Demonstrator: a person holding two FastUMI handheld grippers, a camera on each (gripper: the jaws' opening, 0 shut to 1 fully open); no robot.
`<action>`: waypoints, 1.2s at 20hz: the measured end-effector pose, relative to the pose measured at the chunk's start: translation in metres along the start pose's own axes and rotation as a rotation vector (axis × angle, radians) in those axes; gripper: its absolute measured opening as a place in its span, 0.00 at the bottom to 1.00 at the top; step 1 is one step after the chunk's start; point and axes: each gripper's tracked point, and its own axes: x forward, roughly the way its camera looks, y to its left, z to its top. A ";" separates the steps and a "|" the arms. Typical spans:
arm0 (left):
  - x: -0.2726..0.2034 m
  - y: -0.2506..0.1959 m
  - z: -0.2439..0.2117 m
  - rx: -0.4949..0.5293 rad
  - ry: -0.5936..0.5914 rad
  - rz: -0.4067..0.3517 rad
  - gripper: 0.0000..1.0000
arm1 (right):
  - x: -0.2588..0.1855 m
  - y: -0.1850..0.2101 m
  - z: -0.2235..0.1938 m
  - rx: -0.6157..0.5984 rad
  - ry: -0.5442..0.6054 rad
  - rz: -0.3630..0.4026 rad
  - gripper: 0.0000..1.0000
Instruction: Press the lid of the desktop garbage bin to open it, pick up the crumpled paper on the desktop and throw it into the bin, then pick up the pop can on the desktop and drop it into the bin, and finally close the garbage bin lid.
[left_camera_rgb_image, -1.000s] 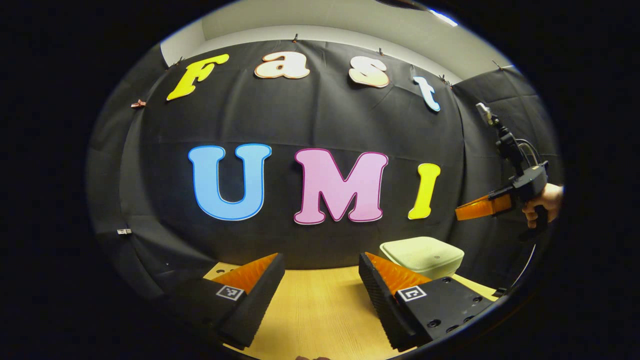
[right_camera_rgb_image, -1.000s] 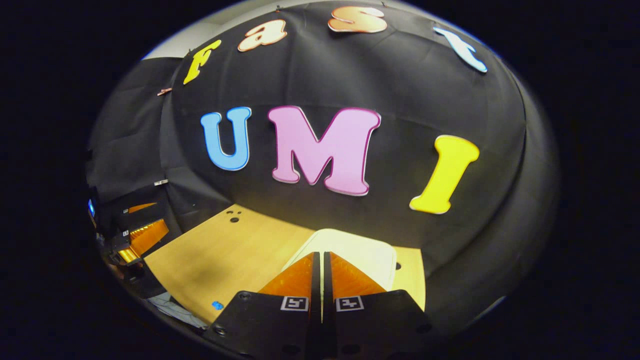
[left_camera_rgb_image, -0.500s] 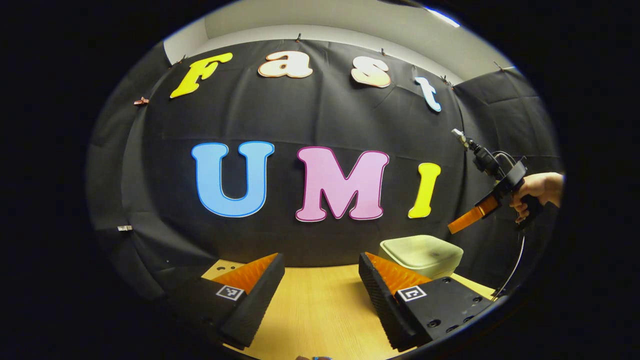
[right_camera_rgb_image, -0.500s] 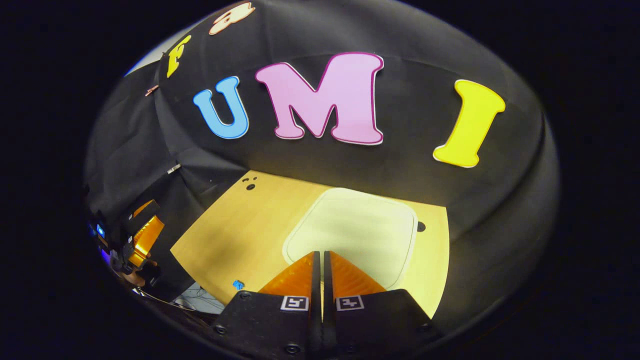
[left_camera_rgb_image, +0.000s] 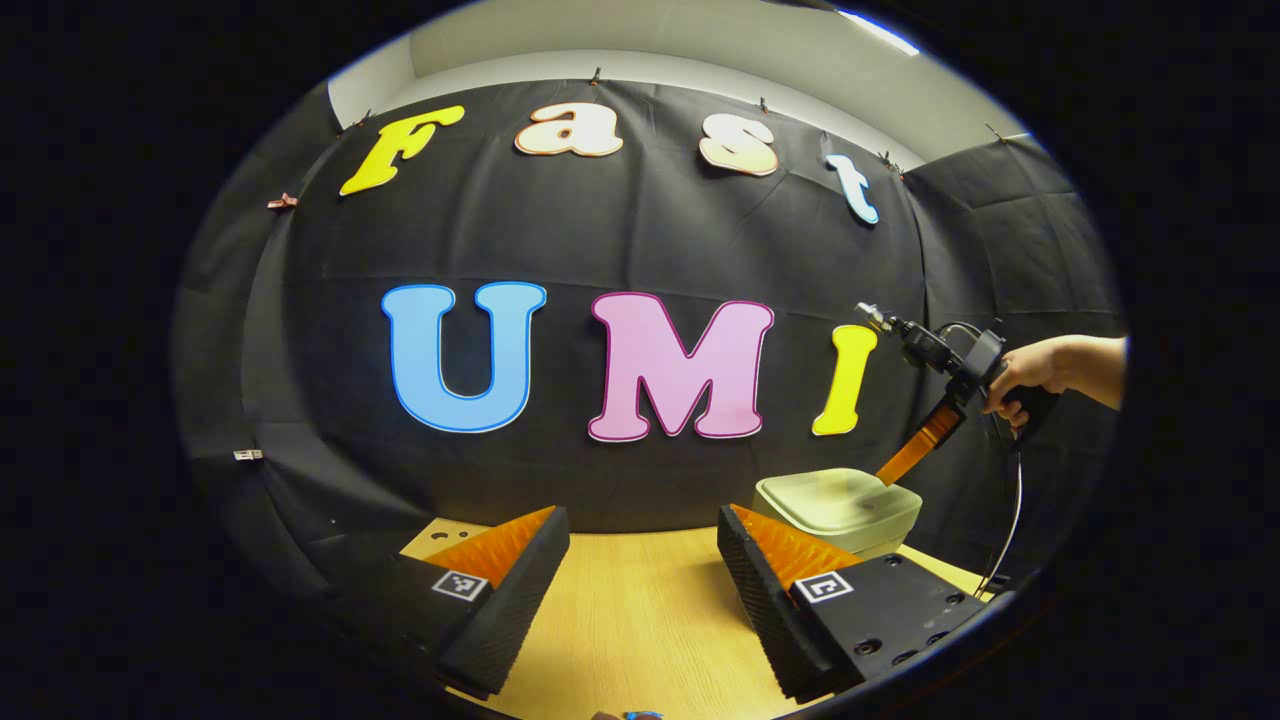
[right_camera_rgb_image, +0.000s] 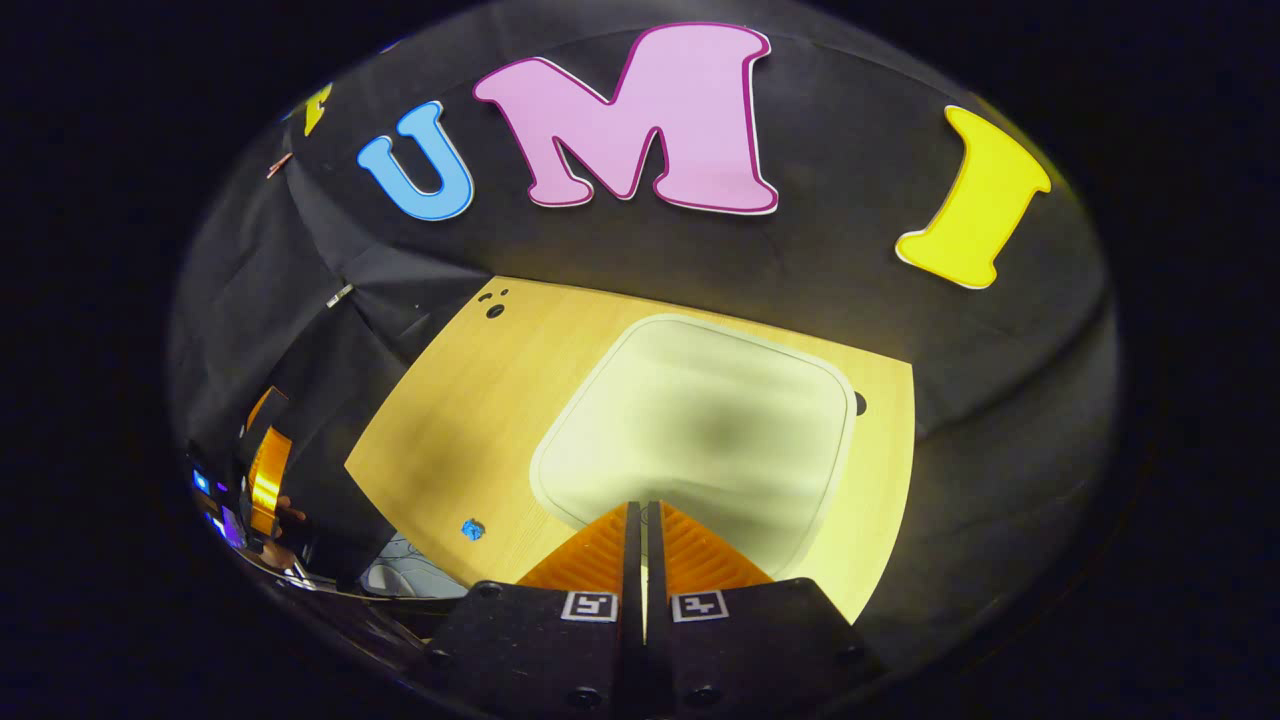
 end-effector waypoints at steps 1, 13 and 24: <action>-0.001 0.000 0.000 0.000 0.000 0.002 0.96 | 0.003 -0.001 -0.002 -0.005 0.018 0.000 0.05; -0.002 0.014 -0.014 -0.036 0.036 0.023 0.96 | 0.028 -0.015 -0.023 -0.132 0.261 -0.036 0.05; 0.002 0.017 -0.012 -0.021 0.024 0.040 0.96 | 0.035 -0.013 -0.023 -0.188 0.360 -0.033 0.05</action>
